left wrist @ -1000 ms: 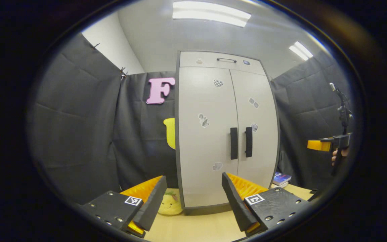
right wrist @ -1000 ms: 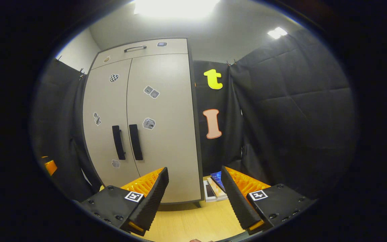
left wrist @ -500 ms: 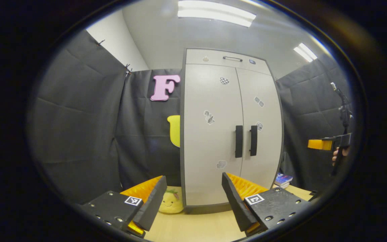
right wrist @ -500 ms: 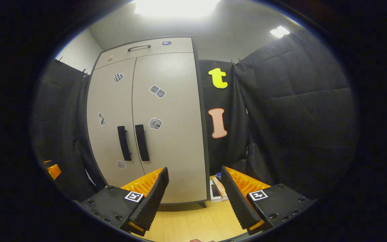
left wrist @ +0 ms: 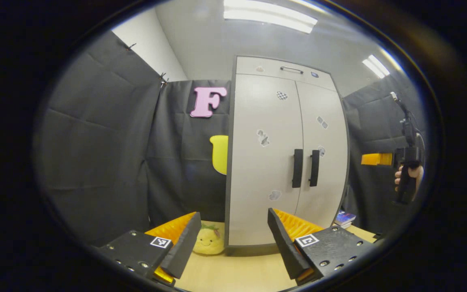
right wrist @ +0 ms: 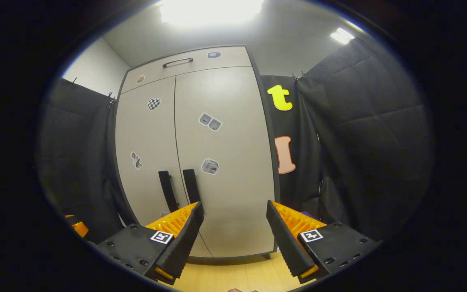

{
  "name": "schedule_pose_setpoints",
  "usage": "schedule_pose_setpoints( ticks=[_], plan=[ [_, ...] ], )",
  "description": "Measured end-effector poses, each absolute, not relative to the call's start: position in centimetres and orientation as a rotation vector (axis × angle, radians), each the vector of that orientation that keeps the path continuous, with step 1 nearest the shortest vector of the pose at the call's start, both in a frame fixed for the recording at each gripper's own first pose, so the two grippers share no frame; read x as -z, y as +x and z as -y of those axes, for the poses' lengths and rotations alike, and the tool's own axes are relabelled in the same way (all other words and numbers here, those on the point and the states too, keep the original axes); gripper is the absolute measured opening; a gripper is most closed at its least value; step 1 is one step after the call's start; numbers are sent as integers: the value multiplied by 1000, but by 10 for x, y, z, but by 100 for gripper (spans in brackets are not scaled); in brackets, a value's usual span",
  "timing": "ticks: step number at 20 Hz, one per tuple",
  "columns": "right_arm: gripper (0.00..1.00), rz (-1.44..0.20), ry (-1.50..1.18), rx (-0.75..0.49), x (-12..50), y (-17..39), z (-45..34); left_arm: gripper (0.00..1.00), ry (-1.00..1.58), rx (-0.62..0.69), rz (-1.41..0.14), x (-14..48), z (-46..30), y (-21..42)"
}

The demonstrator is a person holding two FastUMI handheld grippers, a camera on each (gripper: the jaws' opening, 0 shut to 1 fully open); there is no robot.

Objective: Open the right door of the double-door shoe cabinet with the right hand, and open the left door with the left hand.

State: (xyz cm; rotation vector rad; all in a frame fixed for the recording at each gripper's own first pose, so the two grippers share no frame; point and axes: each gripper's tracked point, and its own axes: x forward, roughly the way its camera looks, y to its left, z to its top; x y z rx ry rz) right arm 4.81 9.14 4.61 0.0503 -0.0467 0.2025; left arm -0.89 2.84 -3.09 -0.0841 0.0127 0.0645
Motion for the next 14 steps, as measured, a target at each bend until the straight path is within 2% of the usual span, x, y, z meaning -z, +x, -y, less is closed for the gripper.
schedule_pose_setpoints(
  ticks=[14],
  plan=[
    [98,90,23,-300,-68,120,-176,95,-107,-156,-112,83,-70,-14]
  ],
)
